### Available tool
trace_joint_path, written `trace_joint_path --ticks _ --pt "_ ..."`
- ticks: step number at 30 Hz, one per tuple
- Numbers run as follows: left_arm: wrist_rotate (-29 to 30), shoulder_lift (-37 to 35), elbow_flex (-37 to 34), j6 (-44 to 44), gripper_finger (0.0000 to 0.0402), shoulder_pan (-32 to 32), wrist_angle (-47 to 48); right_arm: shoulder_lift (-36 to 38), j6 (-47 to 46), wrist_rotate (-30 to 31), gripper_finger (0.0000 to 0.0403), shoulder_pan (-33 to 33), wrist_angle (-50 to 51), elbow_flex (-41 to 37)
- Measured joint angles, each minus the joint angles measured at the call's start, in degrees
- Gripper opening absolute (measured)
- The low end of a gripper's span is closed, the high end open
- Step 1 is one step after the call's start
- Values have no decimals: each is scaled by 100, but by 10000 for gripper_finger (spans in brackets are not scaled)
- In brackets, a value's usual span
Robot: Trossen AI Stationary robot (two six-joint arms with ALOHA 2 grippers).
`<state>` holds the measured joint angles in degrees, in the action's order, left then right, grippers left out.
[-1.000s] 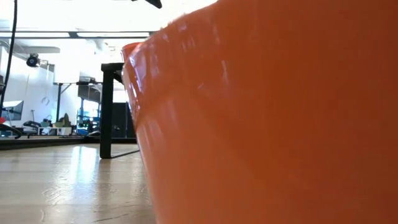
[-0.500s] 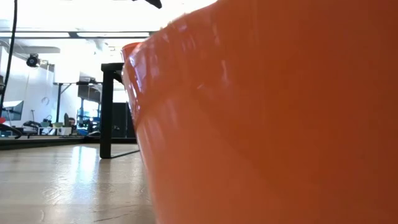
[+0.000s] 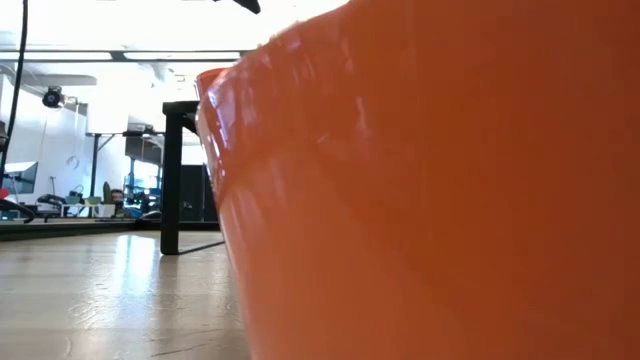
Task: Pick & Place Mini bowls
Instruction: Stack the blue bowl on top of the blue bowls on the shelf
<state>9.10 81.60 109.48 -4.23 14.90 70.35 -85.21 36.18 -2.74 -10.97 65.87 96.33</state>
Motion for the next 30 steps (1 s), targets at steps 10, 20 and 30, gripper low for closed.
trace_joint_path --ticks 10,20,30 --pt "0 0 -1 0 0 0 0 -198 253 -168 8 816 -190 0" --pt "-2 1 1 142 0 0 -2 -670 127 -991 8 854 -275 -2" --pt "-72 2 -1 185 0 -2 -4 -1009 -6 -1257 8 969 -322 -2"
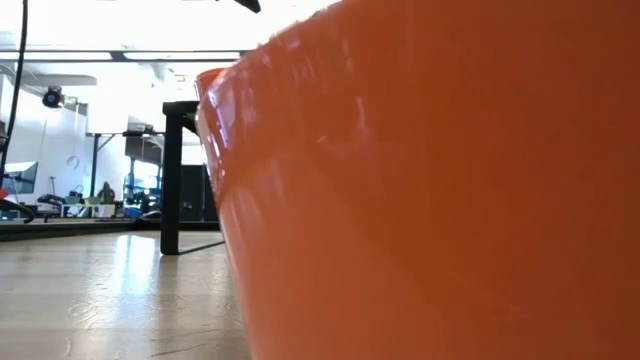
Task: Pick & Place Mini bowls
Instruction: Stack the blue bowl on top of the blue bowls on the shelf
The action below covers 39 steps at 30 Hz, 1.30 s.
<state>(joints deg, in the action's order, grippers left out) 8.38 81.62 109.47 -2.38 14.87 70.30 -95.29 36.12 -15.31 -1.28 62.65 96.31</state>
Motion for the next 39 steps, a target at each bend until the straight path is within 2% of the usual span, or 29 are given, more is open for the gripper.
trace_joint_path --ticks 9,15,26,30,34,39 --pt "-98 0 0 3 0 -3 15 -58 2 68 8 20 21 0" --pt "-105 0 0 3 0 -4 22 -56 24 918 25 89 41 0" --pt "-111 0 0 3 0 -4 26 -42 266 933 108 210 -73 1" --pt "-118 0 0 3 0 -4 42 -18 415 951 132 217 -77 234" --pt "-120 0 0 3 0 -4 64 -3 337 951 141 217 -74 501" --pt "-129 0 0 10 0 -4 180 -35 210 947 132 214 -43 390"
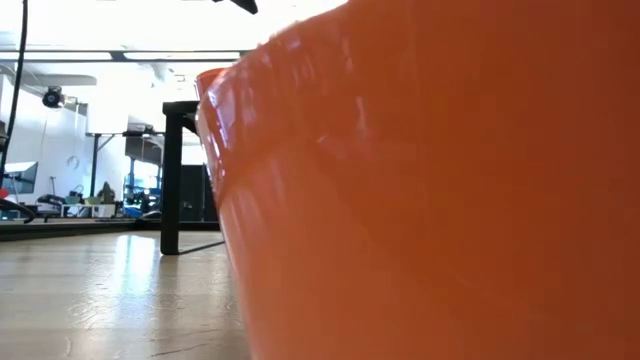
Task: Pick & Place Mini bowls
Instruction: Stack the blue bowl on top of the blue bowls on the shelf, then stack the orange bowl on top of the orange bowls on the shelf
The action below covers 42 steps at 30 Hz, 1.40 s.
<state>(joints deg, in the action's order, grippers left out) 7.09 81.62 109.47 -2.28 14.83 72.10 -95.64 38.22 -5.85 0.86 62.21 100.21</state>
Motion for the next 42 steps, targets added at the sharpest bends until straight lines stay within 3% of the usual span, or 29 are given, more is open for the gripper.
trace_joint_path --ticks 9,21,32,42 --pt "0 0 0 1 0 0 44 -12 4 -3 116 -28 -265 -409" --pt "0 0 0 -2 0 0 56 61 68 -6 99 -71 -282 -95" --pt "0 0 0 -4 0 0 94 15 -184 -14 92 -227 -282 -561" --pt "-252 -2 0 202 0 -45 94 340 -713 -14 72 -227 -256 2"
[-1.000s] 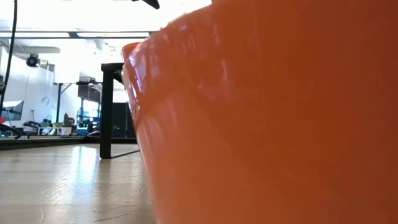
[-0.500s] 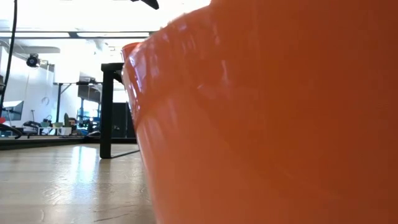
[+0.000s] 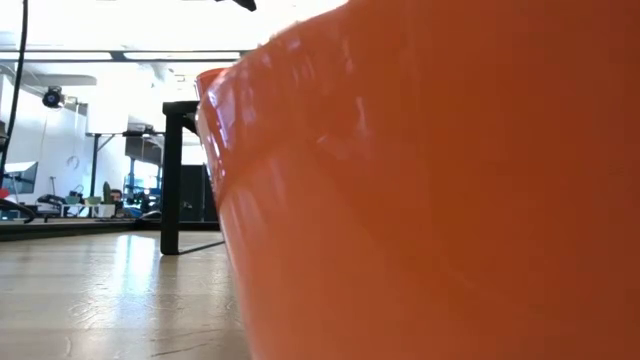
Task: Pick & Place Mini bowls
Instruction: Stack the orange bowl on top of the orange bowls on the shelf
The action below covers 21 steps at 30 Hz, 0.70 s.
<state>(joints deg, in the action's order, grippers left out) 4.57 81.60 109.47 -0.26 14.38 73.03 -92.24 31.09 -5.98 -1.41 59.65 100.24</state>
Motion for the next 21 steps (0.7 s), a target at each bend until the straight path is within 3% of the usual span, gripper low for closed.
trace_joint_path --ticks 13,21 --pt "-59 0 0 460 0 -1077 -4 968 -1428 13 19 488 16 202" --pt "51 123 -98 214 0 -2220 -145 1622 -1586 15 8 872 135 191"
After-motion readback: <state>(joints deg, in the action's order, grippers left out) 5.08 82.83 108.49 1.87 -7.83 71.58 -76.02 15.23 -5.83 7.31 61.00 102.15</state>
